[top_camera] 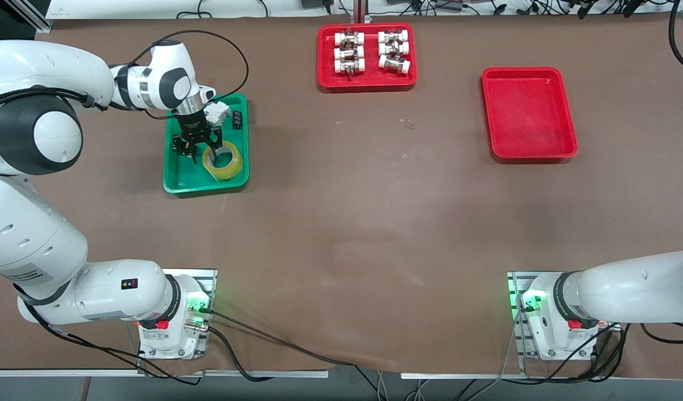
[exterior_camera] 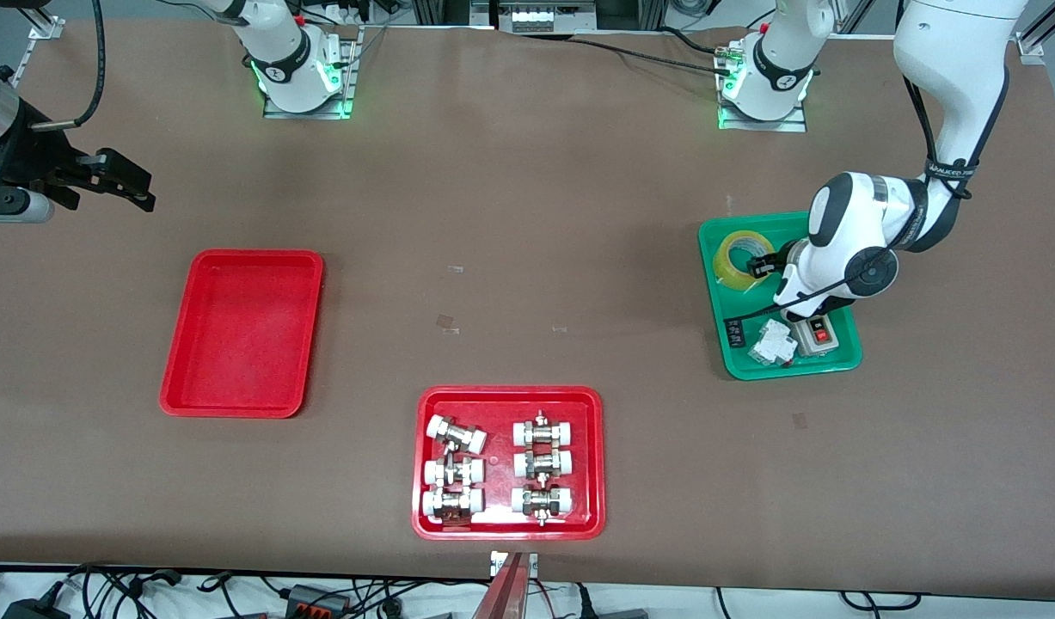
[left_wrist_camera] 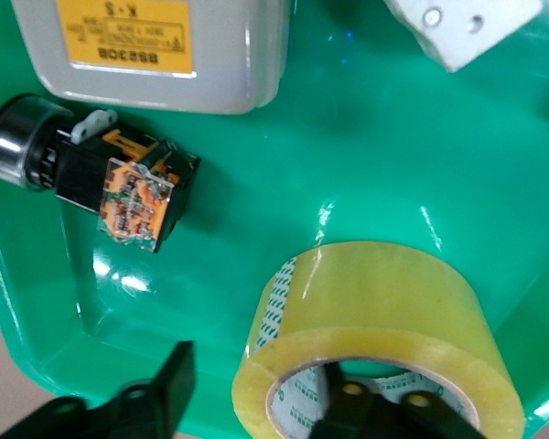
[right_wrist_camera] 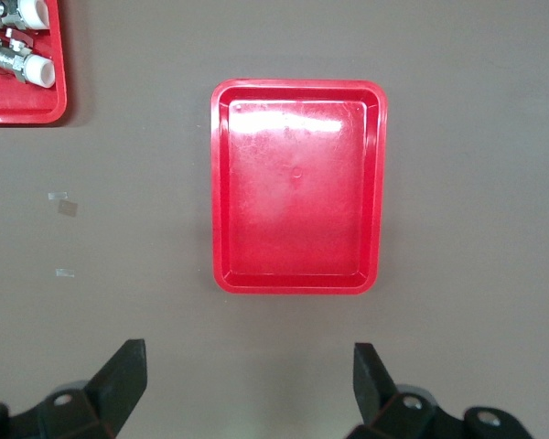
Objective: Left arm passes tape to right arm into tray
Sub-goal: 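Close the left gripper on the tape roll's rim and lift it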
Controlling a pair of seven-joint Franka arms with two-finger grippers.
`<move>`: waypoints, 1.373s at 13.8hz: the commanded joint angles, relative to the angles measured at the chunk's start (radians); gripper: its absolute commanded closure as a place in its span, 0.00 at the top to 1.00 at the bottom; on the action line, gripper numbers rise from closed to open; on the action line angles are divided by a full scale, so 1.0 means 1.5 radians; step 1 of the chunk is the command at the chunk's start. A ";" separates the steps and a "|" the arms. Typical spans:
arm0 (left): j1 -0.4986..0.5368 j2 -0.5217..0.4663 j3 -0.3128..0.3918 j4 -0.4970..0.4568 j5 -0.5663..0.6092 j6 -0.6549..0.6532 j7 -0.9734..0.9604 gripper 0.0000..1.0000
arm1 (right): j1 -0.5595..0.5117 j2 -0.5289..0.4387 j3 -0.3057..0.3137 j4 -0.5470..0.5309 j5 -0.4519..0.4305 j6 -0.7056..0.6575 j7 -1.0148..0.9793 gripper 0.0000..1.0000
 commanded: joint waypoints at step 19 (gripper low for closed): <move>-0.063 0.034 -0.022 0.411 -0.176 -0.162 -0.015 0.00 | -0.022 0.008 0.005 -0.015 -0.006 -0.004 -0.001 1.00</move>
